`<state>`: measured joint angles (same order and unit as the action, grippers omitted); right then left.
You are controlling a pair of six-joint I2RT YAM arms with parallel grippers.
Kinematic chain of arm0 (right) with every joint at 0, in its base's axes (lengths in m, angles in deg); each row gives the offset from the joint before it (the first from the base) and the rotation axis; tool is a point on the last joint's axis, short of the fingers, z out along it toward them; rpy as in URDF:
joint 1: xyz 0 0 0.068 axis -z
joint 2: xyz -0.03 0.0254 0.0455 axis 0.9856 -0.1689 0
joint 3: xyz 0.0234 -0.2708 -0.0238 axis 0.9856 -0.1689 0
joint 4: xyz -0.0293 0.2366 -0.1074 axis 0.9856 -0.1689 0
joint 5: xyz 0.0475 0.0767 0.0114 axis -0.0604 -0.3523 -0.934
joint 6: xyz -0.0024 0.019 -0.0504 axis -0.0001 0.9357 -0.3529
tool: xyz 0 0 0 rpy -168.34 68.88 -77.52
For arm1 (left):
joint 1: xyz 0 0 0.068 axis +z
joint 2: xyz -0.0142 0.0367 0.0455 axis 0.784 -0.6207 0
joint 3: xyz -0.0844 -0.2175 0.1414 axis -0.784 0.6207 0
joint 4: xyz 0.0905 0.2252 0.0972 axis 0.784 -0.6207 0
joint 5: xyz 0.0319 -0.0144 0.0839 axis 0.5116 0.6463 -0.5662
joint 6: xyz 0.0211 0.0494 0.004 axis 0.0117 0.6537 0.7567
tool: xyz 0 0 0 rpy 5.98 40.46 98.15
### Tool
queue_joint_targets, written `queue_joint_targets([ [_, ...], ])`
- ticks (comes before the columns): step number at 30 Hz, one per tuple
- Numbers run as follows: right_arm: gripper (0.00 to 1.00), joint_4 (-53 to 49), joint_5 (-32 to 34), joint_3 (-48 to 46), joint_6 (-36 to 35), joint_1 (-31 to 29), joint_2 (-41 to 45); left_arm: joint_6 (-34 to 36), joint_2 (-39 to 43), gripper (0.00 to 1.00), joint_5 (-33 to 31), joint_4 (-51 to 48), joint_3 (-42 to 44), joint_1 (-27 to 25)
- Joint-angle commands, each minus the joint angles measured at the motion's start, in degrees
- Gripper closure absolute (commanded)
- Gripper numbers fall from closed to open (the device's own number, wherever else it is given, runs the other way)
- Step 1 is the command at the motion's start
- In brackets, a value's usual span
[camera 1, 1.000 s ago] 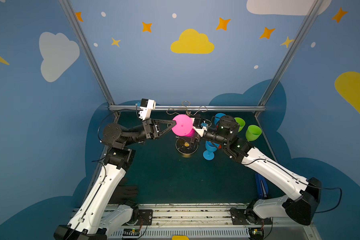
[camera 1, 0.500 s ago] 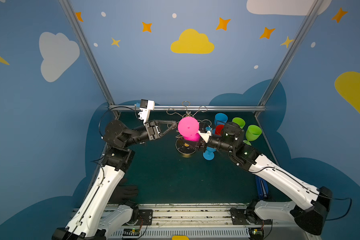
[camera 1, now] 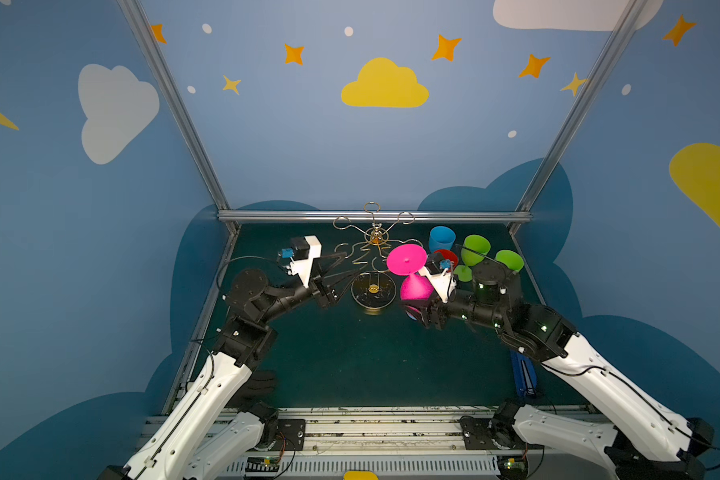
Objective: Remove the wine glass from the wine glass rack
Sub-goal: 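Close the right gripper on the pink glass's bowl beside the left gripper, then open the left gripper to release the pink glass's foot and draw back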
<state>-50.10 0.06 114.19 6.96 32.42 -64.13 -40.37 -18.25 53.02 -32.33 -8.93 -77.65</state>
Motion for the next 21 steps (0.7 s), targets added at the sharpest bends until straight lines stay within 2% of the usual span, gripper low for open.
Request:
queue_joint_targets([
  [1,0.67,-9.0,0.3,3.8,4.1,-0.5,-1.1,21.2,0.7,0.43,-6.2,3.0,1.5,-3.6],
  [5,0.70,-11.3,-1.0,4.8,5.8,-0.7,-2.5,27.3,0.6,0.44,-7.1,4.0,2.7,-6.6],
  [9,0.72,-12.1,-1.4,5.1,6.5,-1.2,-3.8,30.5,0.2,0.44,-8.9,4.3,2.8,-8.4],
  [21,0.75,-11.7,-2.2,6.6,7.5,-4.8,-8.1,34.9,-2.3,0.45,-8.8,2.2,1.5,-11.9],
])
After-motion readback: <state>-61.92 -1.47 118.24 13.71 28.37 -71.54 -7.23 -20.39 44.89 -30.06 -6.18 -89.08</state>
